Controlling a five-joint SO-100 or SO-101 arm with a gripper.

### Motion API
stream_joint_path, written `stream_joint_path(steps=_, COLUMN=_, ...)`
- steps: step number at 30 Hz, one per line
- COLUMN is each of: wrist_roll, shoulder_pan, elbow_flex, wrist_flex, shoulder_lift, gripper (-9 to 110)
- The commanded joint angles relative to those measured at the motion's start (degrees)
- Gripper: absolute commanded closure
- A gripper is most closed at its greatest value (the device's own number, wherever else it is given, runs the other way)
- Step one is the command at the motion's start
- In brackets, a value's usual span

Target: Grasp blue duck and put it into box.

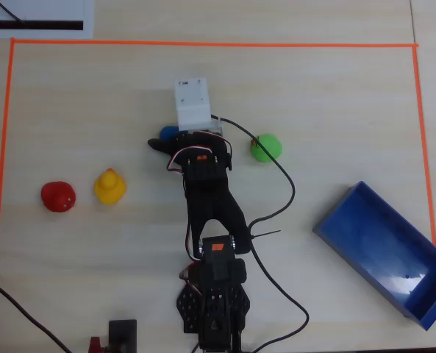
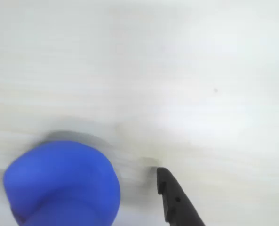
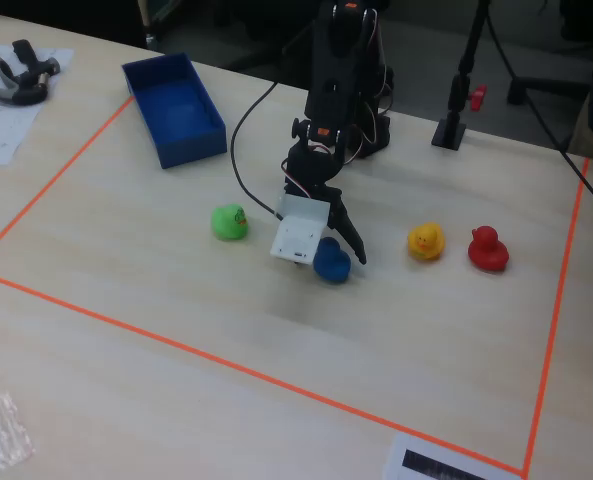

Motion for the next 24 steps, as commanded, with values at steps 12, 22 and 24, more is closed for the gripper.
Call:
stream_joint_path(steps=12, wrist_roll=-8.2, shoulder_pan=1.3, elbow_flex=-0.1, wrist_flex=-0.8, shoulder_lift=0.3, gripper=101)
stream_joint_path(steps=22, wrist_roll=-5.3, shoulder_pan=10.3, elbow_flex=-17.5, wrist_flex=15.5, shoulder_lift=9.0, gripper=101)
stream_joint_path(steps=24, wrist_roll=-3.7, shoulder_pan=15.3, elbow_flex=-32.8, wrist_flex=32.6, shoulder_lift=8.8, gripper=101)
